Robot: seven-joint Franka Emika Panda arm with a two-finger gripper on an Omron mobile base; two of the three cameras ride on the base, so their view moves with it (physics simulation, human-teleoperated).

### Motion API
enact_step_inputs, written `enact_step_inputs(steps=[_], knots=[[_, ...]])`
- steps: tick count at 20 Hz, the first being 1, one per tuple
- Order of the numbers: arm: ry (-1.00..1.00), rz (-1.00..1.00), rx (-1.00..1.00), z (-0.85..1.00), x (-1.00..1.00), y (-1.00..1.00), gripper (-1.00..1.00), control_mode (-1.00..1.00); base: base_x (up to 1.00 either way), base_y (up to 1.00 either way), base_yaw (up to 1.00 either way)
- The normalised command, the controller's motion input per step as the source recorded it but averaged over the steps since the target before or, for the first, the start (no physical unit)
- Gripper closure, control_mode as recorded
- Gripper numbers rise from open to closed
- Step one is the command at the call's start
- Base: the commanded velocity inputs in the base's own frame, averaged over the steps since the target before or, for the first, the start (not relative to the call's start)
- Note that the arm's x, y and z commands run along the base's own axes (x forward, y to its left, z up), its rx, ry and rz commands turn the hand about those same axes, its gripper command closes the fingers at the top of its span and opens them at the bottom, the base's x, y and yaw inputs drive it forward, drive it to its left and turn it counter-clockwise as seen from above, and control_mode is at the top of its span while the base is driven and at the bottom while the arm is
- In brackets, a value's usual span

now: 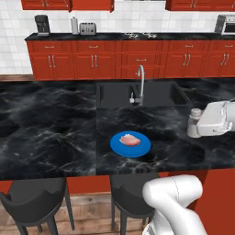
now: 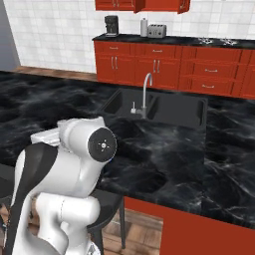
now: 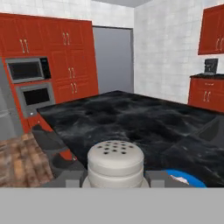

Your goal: Retrieve the shaker from the cabinet and place it next the steak on a plate on the dining table.

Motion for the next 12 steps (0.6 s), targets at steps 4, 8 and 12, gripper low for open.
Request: enact_step_inputs(steps=[4, 8, 12], knots=[[0.00, 0.30, 0.00, -0.31, 0.36, 0.00, 1.00, -1.00, 0.00, 0.00, 0.00], [0.01, 0.26, -0.01, -0.20, 0.35, -0.06, 1.00, -1.00, 0.00, 0.00, 0.00], [0.00, 0.22, -0.01, -0.18, 0.27, -0.13, 1.00, -1.00, 0.00, 0.00, 0.00]])
